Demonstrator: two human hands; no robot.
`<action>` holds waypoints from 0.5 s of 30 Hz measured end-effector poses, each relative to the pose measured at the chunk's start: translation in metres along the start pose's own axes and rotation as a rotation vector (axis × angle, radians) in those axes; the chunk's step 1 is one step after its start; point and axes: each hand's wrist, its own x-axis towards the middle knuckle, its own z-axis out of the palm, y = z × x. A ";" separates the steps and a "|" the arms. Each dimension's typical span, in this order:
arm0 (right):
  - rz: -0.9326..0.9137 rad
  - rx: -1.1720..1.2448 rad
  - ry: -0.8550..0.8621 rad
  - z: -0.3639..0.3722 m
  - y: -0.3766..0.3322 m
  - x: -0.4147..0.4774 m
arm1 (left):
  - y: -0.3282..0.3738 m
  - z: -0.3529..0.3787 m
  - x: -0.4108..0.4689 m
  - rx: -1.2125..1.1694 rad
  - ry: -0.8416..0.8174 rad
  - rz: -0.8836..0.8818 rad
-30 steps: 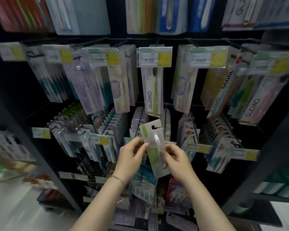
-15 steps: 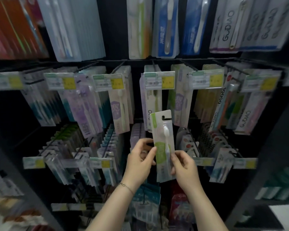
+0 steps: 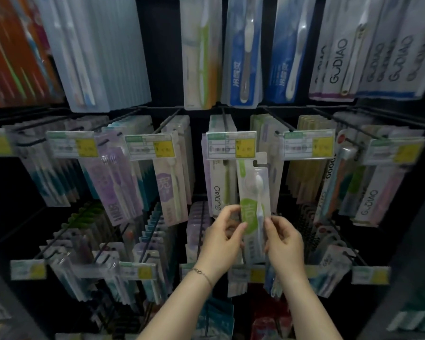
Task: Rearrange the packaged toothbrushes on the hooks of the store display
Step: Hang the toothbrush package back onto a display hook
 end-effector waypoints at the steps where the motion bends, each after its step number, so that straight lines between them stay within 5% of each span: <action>1: -0.002 -0.006 0.023 -0.001 -0.001 0.007 | 0.002 0.003 0.003 -0.003 -0.040 -0.007; 7: -0.044 -0.072 0.125 -0.013 -0.011 0.049 | 0.010 0.020 0.025 0.034 -0.177 -0.001; 15: -0.097 -0.112 0.161 -0.030 -0.005 0.071 | 0.004 0.037 0.045 0.072 -0.101 0.043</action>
